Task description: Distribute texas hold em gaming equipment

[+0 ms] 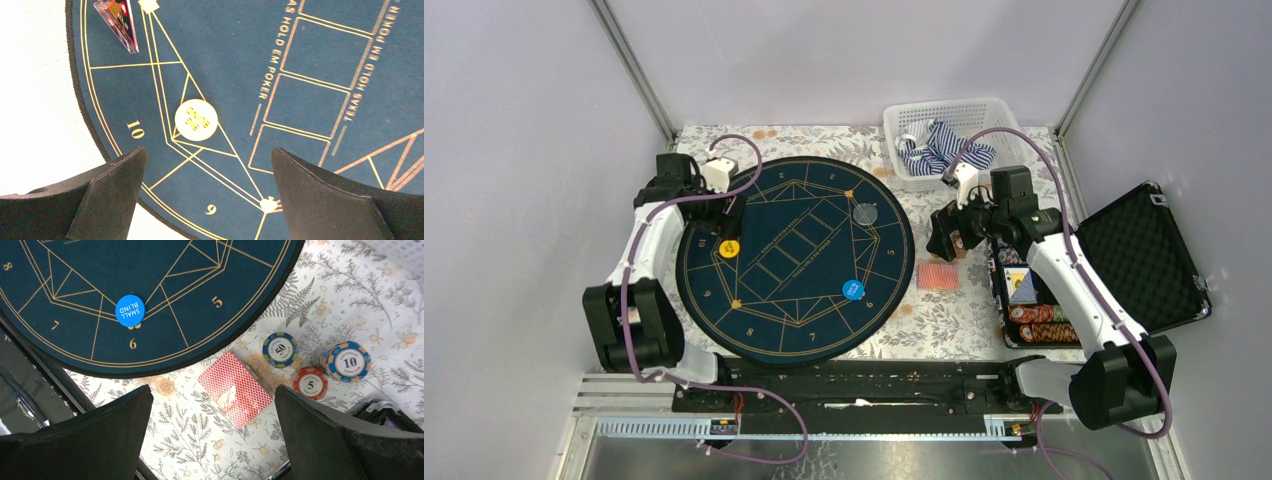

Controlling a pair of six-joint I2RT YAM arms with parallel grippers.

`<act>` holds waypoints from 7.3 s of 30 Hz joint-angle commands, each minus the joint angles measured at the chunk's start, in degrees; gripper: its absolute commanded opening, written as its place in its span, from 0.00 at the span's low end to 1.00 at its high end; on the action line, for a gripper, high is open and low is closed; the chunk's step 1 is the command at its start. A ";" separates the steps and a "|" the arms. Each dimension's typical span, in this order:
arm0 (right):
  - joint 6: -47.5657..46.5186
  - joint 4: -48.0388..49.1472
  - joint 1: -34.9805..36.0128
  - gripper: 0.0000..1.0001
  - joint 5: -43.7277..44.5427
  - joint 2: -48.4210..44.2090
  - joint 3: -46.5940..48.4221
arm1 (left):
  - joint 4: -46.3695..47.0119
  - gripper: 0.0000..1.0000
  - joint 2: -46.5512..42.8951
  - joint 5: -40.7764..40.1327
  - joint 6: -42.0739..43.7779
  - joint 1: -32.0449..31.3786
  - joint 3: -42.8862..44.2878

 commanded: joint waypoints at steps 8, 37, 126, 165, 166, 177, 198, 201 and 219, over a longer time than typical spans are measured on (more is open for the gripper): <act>-0.05 -12.01 -0.38 1.00 4.13 -7.37 8.60 | -6.98 0.99 -13.59 8.57 0.34 -0.01 -1.75; 1.66 -3.55 -0.40 1.00 20.30 -2.29 0.41 | -8.28 0.99 -17.48 6.86 -7.83 -11.31 -3.04; -0.57 -8.48 -5.38 0.11 20.52 37.68 33.57 | -1.27 0.99 -11.87 7.23 -9.28 -15.30 -5.60; 1.16 -12.76 33.71 0.14 18.35 69.39 77.13 | -5.33 0.99 -5.19 19.46 -9.40 12.86 1.51; 1.27 -12.48 33.96 0.14 18.25 69.84 77.04 | -5.25 0.99 -5.16 19.50 -9.40 12.88 1.46; 1.65 -10.72 35.73 0.24 18.16 71.52 74.56 | -5.39 0.99 -4.49 20.55 -9.13 12.96 1.53; 1.74 -10.33 36.61 0.56 19.24 71.49 71.78 | -6.07 0.99 -4.89 21.15 -9.33 13.00 2.55; 1.90 -10.45 36.57 0.73 19.26 70.84 71.50 | -6.31 0.99 -5.12 21.23 -9.24 12.95 2.62; 2.44 -13.66 35.47 0.89 18.13 60.17 66.58 | -6.77 0.99 -5.64 22.23 -9.80 12.97 3.03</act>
